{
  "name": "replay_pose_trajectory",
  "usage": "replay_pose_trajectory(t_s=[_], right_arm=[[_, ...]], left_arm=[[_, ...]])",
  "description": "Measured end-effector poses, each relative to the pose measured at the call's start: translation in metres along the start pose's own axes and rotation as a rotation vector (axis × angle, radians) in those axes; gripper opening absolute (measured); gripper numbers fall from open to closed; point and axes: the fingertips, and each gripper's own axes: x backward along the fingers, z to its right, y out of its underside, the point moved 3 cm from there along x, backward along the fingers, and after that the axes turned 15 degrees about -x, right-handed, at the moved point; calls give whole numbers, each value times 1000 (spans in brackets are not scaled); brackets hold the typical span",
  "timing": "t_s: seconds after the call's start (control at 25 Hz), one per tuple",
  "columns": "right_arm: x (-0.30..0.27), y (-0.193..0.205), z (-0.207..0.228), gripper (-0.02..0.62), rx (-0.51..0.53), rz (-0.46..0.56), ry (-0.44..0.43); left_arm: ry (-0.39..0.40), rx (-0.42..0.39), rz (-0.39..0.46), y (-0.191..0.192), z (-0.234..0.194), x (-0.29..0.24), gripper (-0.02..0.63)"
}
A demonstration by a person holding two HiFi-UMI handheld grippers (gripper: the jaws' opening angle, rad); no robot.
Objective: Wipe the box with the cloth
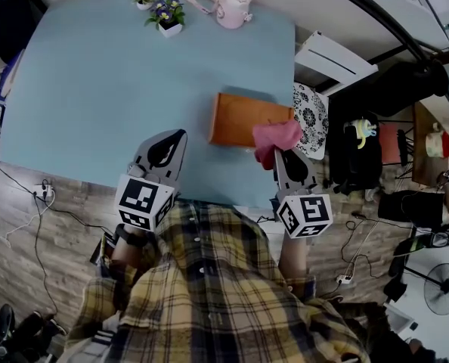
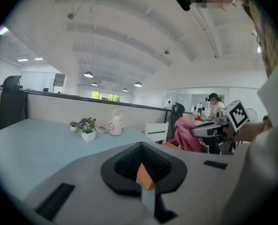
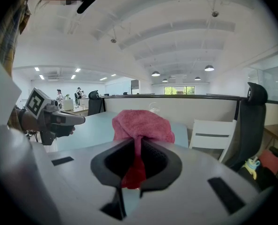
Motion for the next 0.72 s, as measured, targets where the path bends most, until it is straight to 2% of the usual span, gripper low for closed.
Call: replay_pose_trajectory(t_s=[0.72], right_arm=[[-6,2,2,46,3,-22,7]], left_arm=[[5,2,-8,0,-3,-9,-9]])
